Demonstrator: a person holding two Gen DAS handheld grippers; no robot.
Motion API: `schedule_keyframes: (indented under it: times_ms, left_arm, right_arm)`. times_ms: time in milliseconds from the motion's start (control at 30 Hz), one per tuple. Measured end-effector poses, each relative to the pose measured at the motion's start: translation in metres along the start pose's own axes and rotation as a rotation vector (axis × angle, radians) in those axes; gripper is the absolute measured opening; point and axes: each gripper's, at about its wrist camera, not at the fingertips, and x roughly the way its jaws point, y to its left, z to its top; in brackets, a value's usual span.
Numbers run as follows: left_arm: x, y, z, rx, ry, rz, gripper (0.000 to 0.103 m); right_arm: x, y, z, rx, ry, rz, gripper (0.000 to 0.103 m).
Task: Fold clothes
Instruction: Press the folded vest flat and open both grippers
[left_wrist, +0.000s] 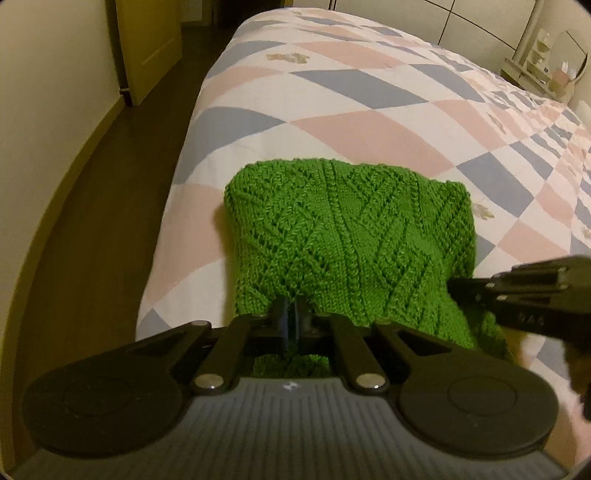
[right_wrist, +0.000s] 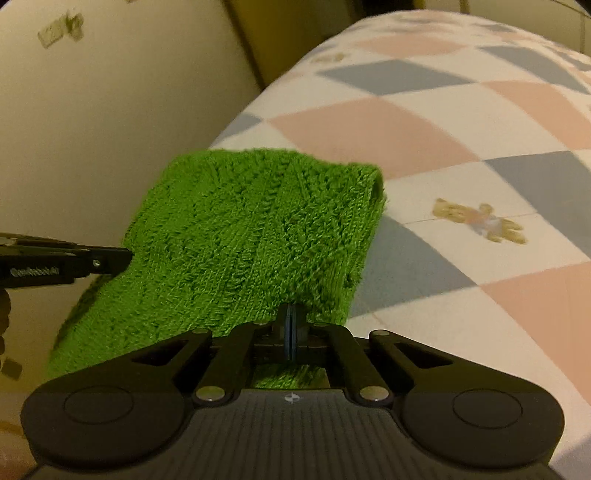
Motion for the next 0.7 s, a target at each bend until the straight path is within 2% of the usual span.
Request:
schedule_keyframes:
  times_ms: [100,167,300,400,467,500,533,667,700]
  left_arm:
    - [-0.026,-0.002,-0.010,-0.002,-0.004,0.018,0.003]
    - [-0.050,-0.004,-0.020,-0.010,-0.022,0.002,0.003]
    - [-0.071,-0.015,-0.045,-0.026,-0.025,-0.044,0.003]
    - [-0.055,-0.019,-0.066,-0.050,0.032,-0.018,0.004]
    - [-0.042,-0.017,-0.074,-0.094,0.048,0.005,0.004]
    - [-0.041,-0.017,-0.076,-0.103,0.053,0.013,0.004]
    - [-0.043,-0.018,-0.078,-0.105,0.057,0.017,0.004]
    - [-0.050,-0.023,-0.086,-0.111,0.071,0.036,0.003]
    - [-0.052,-0.024,-0.088,-0.113,0.074,0.041,0.003]
  right_arm:
    - [-0.015,0.003,0.004,-0.015,-0.002,0.009,0.000]
    - [-0.037,0.005,-0.002,0.012,-0.030,0.033,0.013]
    - [-0.070,0.025,-0.026,0.003,-0.044,0.105,0.014]
    - [-0.082,0.045,-0.046,-0.050,-0.025,0.136,0.013]
    - [-0.060,0.055,-0.057,-0.134,0.046,0.070,0.009]
    - [-0.050,0.056,-0.061,-0.158,0.065,0.051,0.003]
    - [-0.044,0.055,-0.062,-0.162,0.069,0.051,0.002]
    - [-0.055,0.059,-0.048,-0.148,0.059,0.071,0.005]
    - [-0.064,0.060,-0.047,-0.141,0.049,0.083,0.010]
